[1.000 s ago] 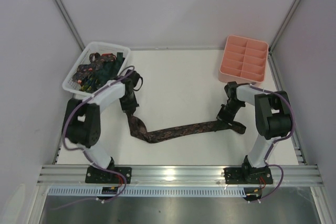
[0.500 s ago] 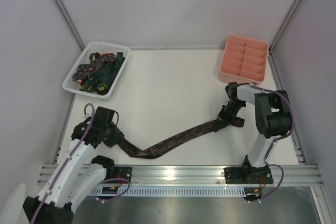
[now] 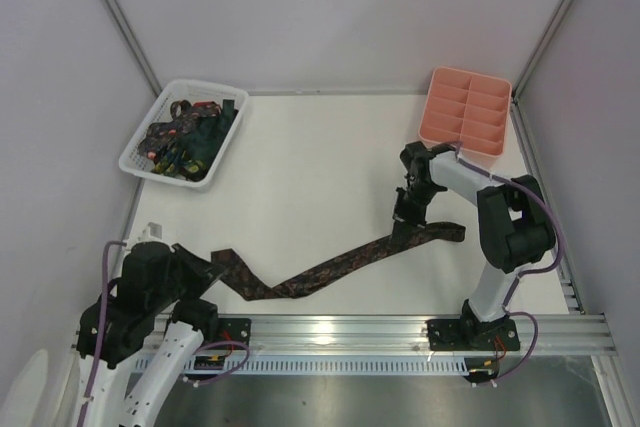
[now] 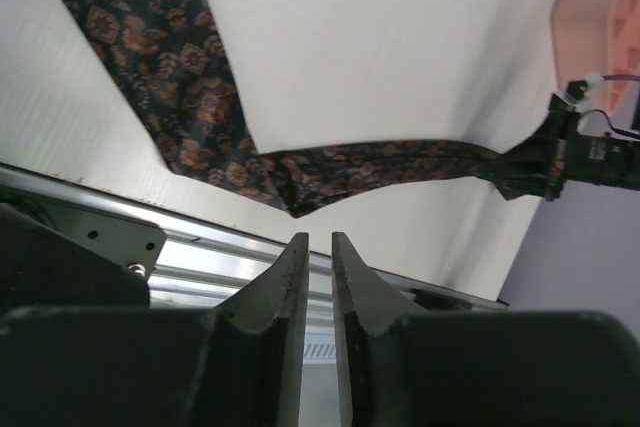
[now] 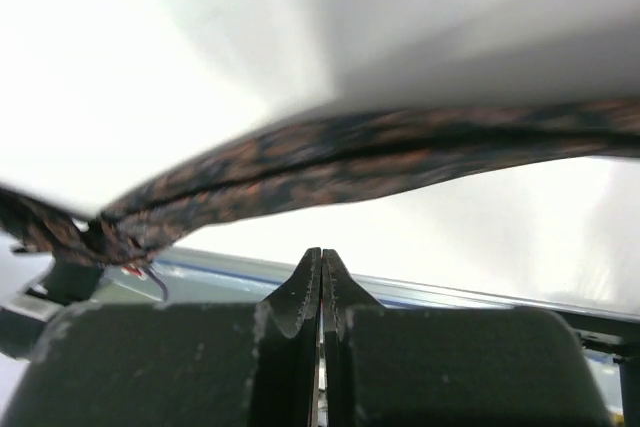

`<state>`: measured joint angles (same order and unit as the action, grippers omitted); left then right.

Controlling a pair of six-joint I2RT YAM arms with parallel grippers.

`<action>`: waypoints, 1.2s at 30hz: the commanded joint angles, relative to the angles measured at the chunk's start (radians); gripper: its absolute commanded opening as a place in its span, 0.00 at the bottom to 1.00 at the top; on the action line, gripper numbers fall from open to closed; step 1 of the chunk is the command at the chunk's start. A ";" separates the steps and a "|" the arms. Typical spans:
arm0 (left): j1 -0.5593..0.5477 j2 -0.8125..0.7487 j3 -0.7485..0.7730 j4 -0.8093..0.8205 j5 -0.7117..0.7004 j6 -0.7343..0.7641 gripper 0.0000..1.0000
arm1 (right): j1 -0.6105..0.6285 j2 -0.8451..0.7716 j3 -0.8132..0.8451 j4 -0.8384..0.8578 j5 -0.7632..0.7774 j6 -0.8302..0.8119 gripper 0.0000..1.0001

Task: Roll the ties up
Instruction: Flatten the tie

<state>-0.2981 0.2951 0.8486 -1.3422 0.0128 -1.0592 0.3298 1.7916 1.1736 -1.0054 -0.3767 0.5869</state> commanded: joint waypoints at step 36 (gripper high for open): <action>-0.210 1.357 0.483 0.327 0.125 0.334 0.56 | -0.265 -0.083 0.025 0.010 0.090 -0.085 0.01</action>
<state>-0.5018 1.6211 1.3159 -0.9676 0.1749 -0.7048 -0.0334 1.7611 1.0733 -0.9718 -0.2459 0.5842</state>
